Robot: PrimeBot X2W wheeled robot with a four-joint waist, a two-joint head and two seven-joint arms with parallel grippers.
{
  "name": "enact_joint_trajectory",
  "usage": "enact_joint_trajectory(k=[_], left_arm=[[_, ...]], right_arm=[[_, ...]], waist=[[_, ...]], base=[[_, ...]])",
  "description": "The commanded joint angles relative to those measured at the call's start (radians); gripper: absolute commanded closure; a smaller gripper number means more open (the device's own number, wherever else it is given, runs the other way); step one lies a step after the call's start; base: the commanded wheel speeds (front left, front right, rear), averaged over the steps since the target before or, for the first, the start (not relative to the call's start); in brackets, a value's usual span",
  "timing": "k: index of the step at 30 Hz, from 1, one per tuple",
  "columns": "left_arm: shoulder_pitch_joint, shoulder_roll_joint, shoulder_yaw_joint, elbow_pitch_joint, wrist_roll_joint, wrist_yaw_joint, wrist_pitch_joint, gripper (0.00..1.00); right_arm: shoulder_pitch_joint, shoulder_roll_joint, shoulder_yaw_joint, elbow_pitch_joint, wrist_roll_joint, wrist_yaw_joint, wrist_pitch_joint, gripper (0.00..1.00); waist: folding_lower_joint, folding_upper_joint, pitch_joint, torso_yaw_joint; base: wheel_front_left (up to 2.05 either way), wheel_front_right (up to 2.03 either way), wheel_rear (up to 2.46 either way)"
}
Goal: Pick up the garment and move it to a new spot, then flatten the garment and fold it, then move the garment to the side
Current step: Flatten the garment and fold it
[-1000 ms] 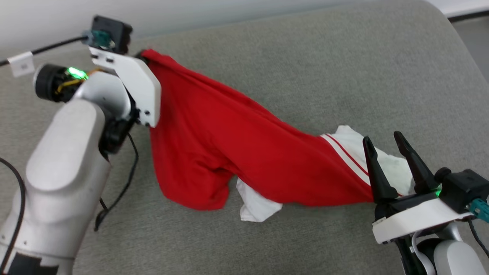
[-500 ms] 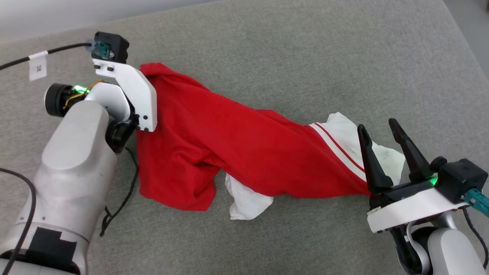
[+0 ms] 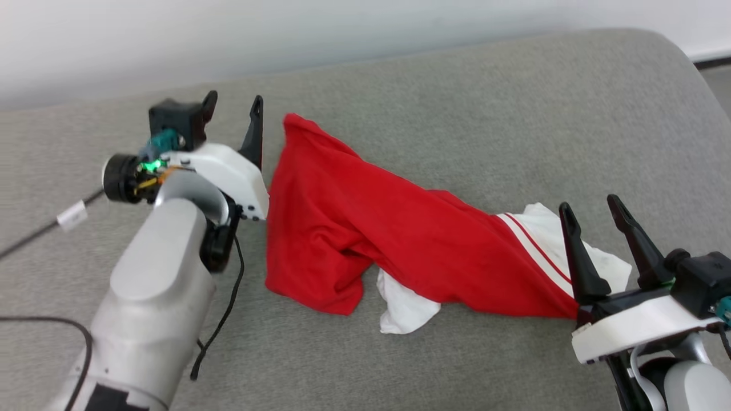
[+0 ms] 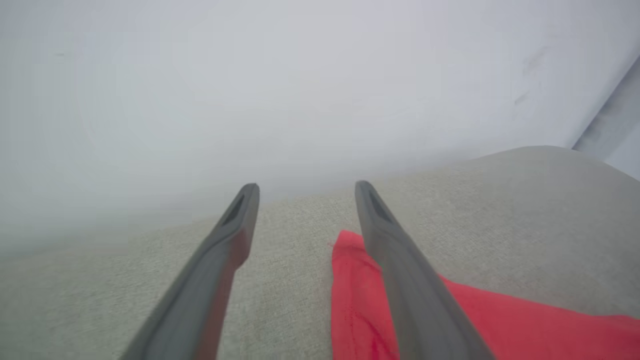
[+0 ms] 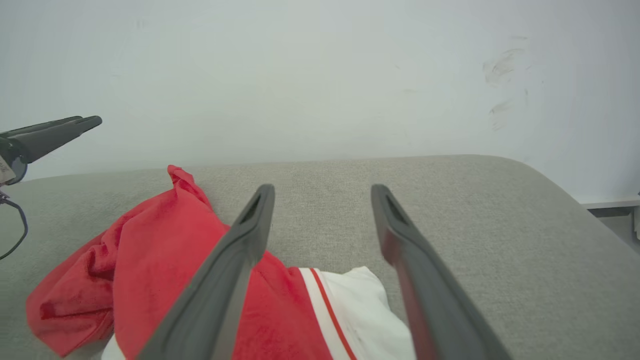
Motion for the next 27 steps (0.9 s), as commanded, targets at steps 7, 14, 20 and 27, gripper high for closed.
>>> enact_joint_trajectory(k=[7,14,20,27], left_arm=[[0.229,-0.011,0.017,-0.2,0.008,0.085,-0.09,0.0],[0.403,0.009,0.001,-0.372,0.011,0.139,-0.065,0.0],[0.509,0.008,-0.092,-0.539,0.03,0.147,0.06,0.0],[0.504,0.015,-0.2,-0.618,0.041,0.088,0.219,0.0]], right_arm=[[0.078,0.008,-0.036,-0.045,-0.019,0.0,0.036,0.0],[0.116,0.014,-0.04,-0.07,-0.027,0.0,0.06,0.0],[0.143,0.019,-0.048,-0.092,-0.033,0.0,0.085,0.0],[0.146,0.025,-0.047,-0.104,-0.033,0.0,0.097,0.0]], waist=[[-0.0001,-0.0001,-0.103,0.08],[-0.0001,-0.0001,-0.133,0.091],[-0.0001,-0.0001,-0.139,0.094],[-0.0001,-0.0001,-0.127,0.078]], base=[[0.0,0.0,0.0],[0.0,0.0,0.0],[0.0,0.0,0.0],[0.0,0.0,0.0]])
